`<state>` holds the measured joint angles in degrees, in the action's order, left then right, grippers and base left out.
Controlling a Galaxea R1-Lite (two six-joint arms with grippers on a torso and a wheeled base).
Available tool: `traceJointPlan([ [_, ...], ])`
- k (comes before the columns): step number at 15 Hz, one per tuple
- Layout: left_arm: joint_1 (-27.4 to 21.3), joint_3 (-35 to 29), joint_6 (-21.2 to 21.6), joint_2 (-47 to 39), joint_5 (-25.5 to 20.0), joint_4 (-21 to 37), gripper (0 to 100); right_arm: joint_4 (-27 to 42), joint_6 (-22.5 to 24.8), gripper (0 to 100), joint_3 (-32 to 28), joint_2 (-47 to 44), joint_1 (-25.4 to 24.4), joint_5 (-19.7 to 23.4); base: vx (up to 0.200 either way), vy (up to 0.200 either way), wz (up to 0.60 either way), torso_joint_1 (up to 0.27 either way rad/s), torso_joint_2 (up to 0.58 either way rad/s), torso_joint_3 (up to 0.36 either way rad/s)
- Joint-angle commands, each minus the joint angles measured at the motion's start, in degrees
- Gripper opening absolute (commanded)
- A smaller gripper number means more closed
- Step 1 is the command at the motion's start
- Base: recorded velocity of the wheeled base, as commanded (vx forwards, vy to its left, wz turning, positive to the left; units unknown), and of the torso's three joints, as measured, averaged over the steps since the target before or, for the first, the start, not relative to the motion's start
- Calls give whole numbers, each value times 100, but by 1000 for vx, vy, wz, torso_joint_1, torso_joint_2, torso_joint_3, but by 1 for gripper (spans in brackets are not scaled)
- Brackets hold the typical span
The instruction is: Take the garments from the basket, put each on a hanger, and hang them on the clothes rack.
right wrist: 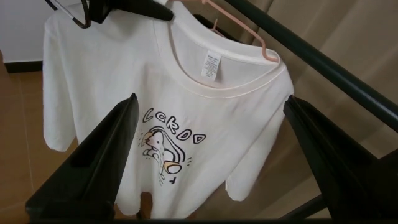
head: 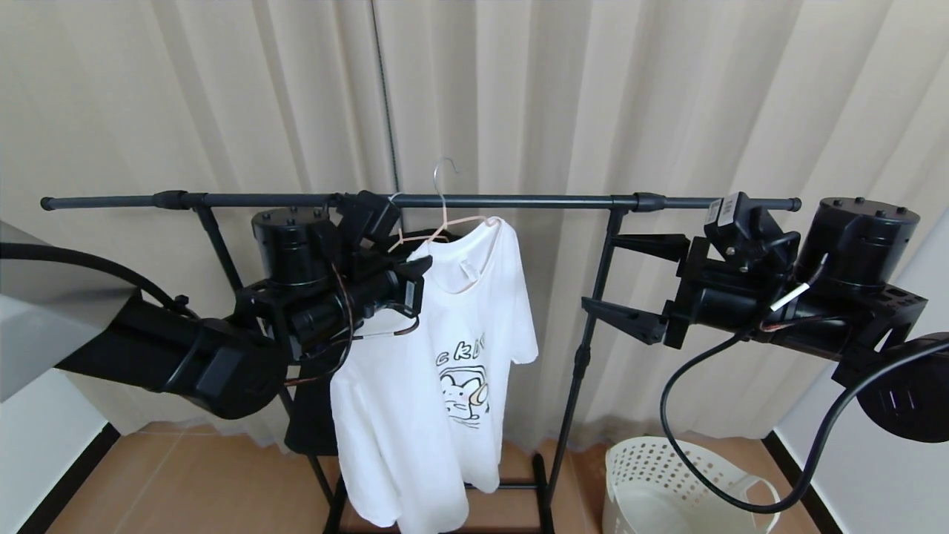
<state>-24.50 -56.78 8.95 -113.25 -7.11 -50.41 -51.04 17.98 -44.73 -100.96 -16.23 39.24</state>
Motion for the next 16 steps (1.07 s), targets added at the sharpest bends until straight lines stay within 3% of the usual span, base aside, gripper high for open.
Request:
traceJointPlan([
  [1,-2,-184,-25,-320,8,-4,0,-2,4,100,-1,24,-3,5,0,0,0,0,0,0],
  [7,-19,-694,-104,-813,60,-4,0,-2,4,100,-18,42,49,13,0,0,0,0,0,0],
  [11,-2,-1089,-165,-1164,403,-4,0,-2,4,100,-27,42,76,13,0,0,0,0,0,0],
  [16,25,-1766,-447,-1648,500,5,0,-2,-5,100,-45,24,128,13,0,0,0,0,0,0],
])
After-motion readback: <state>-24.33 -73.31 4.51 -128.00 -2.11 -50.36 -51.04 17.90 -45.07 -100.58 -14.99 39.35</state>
